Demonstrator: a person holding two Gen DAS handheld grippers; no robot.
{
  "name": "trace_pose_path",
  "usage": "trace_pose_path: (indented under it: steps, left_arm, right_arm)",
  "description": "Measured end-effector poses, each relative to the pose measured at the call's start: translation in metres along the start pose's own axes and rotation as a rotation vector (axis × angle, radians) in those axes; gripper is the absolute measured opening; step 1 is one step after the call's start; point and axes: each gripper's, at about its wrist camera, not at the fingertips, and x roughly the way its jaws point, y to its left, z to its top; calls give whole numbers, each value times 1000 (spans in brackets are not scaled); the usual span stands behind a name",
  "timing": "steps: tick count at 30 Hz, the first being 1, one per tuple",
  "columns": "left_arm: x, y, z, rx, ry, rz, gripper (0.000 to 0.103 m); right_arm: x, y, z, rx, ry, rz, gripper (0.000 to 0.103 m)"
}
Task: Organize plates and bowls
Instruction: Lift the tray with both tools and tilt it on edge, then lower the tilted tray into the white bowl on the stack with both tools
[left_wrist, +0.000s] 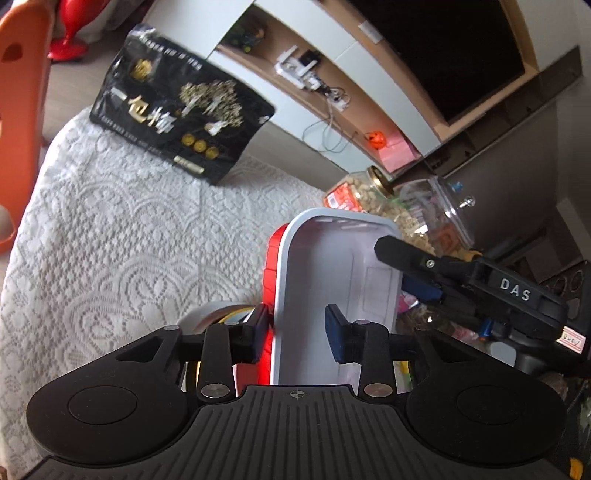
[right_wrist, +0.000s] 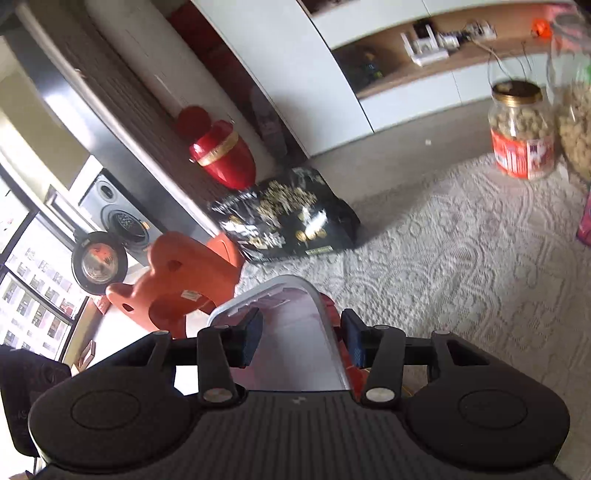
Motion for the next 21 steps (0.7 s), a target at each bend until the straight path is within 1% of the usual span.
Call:
trace_pose_path:
  steps: [2, 3, 5, 8, 11, 12, 16, 19, 21]
  left_arm:
    - [-13, -16, 0, 76, -27, -14, 36]
    - [-18, -23, 0, 108, -25, -9, 35]
    - [-23, -29, -1, 135, -4, 24, 35]
    - [-24, -28, -3, 155, 13, 97, 35]
    - [-23, -24, -6, 163, 8, 147, 35]
    - [-22, -21, -8, 164, 12, 159, 35]
    - [-21, -10, -17, 146, 35, 182, 35]
    - [-19, -2, -29, 140, 52, 221, 35]
    - [-18, 2, -36, 131, 67, 236, 35]
  right_arm:
    - [-24, 14, 0, -80, -73, 30, 48]
    - [-32, 19, -1, -108, -86, 28, 48]
    - [-35, 21, -7, -140, -51, 0, 48]
    - [-28, 9, -19, -123, 11, -85, 48]
    - [-28, -3, -32, -133, 7, -162, 48]
    - [-29, -6, -35, -138, 3, -175, 48]
    - [-33, -13, -49, -151, 35, -190, 48]
    - [-26, -22, -64, -137, 89, -188, 48]
    - [-17, -29, -75, -113, 139, -199, 48]
